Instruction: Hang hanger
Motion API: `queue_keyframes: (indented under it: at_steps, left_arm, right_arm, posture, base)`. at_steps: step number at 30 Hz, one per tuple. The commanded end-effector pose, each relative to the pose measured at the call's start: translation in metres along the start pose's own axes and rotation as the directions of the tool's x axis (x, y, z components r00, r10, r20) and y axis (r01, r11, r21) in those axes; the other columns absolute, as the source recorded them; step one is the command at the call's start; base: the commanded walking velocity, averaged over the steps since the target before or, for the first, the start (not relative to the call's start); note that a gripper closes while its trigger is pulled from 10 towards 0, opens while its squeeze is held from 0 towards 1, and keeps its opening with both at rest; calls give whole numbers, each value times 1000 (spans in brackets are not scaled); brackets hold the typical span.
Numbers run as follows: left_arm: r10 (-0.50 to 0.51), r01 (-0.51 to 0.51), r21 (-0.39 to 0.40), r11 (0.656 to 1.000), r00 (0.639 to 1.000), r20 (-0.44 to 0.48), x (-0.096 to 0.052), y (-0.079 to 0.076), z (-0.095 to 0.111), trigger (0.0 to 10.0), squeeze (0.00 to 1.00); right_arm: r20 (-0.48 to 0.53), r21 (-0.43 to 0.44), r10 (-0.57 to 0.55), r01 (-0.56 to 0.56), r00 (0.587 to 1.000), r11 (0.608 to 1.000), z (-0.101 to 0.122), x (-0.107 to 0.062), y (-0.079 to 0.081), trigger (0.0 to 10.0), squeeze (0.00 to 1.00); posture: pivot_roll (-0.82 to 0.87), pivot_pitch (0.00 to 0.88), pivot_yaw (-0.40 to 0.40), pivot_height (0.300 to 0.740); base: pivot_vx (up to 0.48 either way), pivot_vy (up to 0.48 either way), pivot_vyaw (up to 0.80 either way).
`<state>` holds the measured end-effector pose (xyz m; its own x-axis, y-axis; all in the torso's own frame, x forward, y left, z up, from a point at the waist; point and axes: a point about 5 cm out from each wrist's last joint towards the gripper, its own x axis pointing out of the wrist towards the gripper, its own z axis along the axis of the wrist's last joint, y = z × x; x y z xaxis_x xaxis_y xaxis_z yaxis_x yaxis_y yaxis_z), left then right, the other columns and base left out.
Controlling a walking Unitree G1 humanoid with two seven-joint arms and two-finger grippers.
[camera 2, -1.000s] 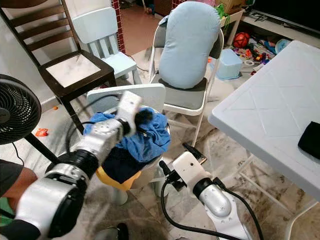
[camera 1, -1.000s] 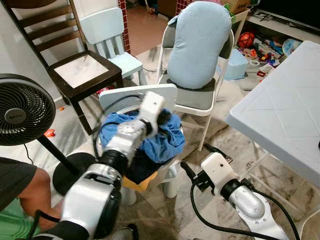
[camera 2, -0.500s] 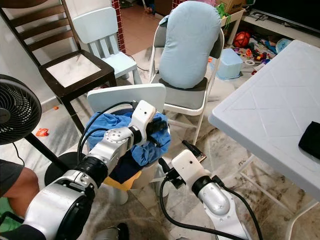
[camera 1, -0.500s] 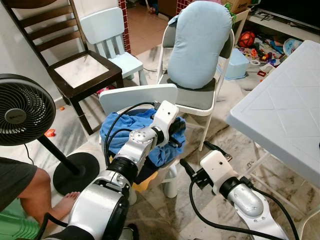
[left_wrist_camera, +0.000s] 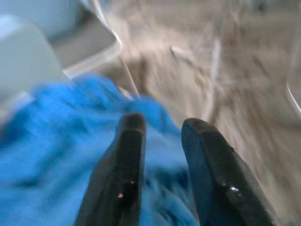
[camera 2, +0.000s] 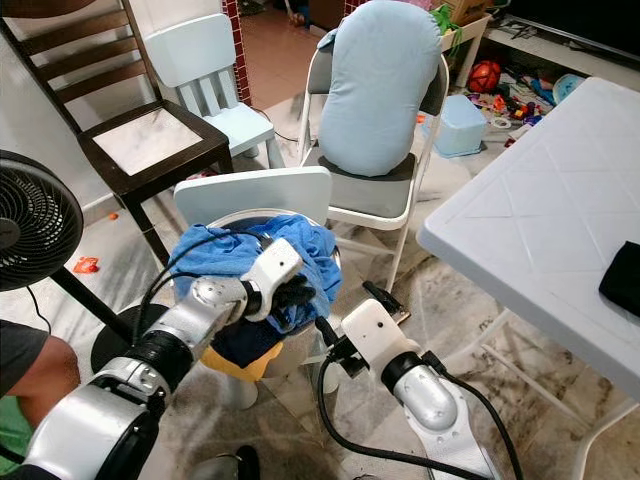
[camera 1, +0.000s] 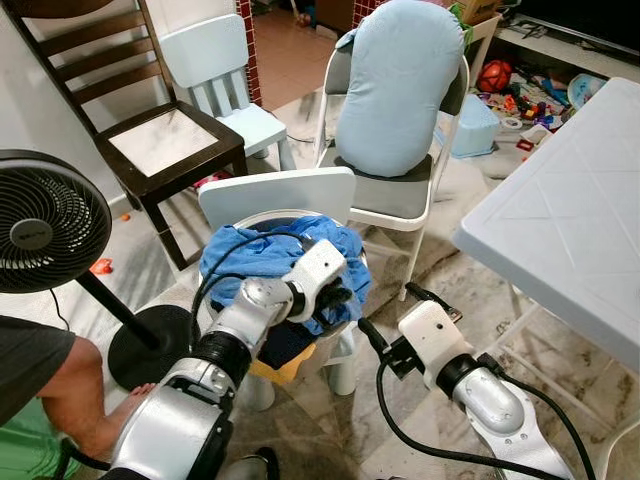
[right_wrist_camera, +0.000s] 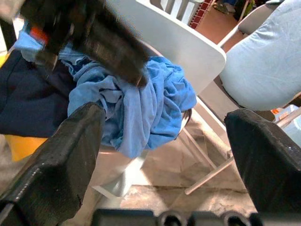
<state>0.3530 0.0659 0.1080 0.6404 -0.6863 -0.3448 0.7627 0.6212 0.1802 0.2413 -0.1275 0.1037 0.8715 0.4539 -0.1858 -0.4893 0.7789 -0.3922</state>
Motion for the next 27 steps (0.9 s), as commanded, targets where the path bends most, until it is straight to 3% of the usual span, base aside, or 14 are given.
queue_keyframes:
  at_steps: [1,2,3,5,7,11,13,20,27]
  left_arm:
    - [50,-49,-10,999,995,87,-13,9,15,10000,1000]
    - [50,-49,-10,999,995,87,-13,9,15,10000,1000]
    - [63,-62,-12,998,992,109,-26,9,16,10000,1000]
    - [70,-69,-15,998,991,114,-32,9,16,10000,1000]
    - [141,-137,-47,989,986,93,-69,-1,1,10000,1000]
    - [186,-183,-125,975,982,18,-89,-16,-20,10000,1000]
    - [218,-224,-105,969,974,-64,-102,-22,-40,10000,1000]
    - [283,-287,20,958,929,-238,-133,-12,-76,10000,1000]
    - [328,-324,63,944,898,-292,-144,-9,-88,10000,1000]
  right_arm:
    - [-9,-1,0,0,1000,1000,-2,1,1,10000,0]
    - [-9,-1,0,0,1000,1000,-2,1,1,10000,0]
    - [-8,1,0,0,1000,1000,-2,1,1,10000,0]
    - [-8,2,0,0,1000,1000,-2,1,1,10000,0]
    - [-10,10,4,-4,1000,1000,-4,2,5,10000,0]
    - [-7,17,13,-13,1000,1000,-5,4,8,10000,0]
    - [-4,19,18,-18,1000,1000,-4,5,9,10000,0]
    - [-12,13,18,-18,1000,1000,-8,6,2,10000,0]
    - [-24,18,-1,2,1000,1000,-11,3,-4,10000,0]
  posture:
    - [-63,123,43,740]
    - [-63,123,43,740]
    - [-58,123,45,740]
    - [-58,123,45,740]
    - [-31,125,50,740]
    - [-2,128,44,740]
    - [4,129,39,740]
    - [11,124,26,740]
    - [4,126,28,740]
  base:
    - [0,0,0]
    - [0,0,0]
    - [0,0,0]
    - [0,0,0]
    - [0,0,0]
    - [0,0,0]
    - [0,0,0]
    - [0,0,0]
    - [0,0,0]
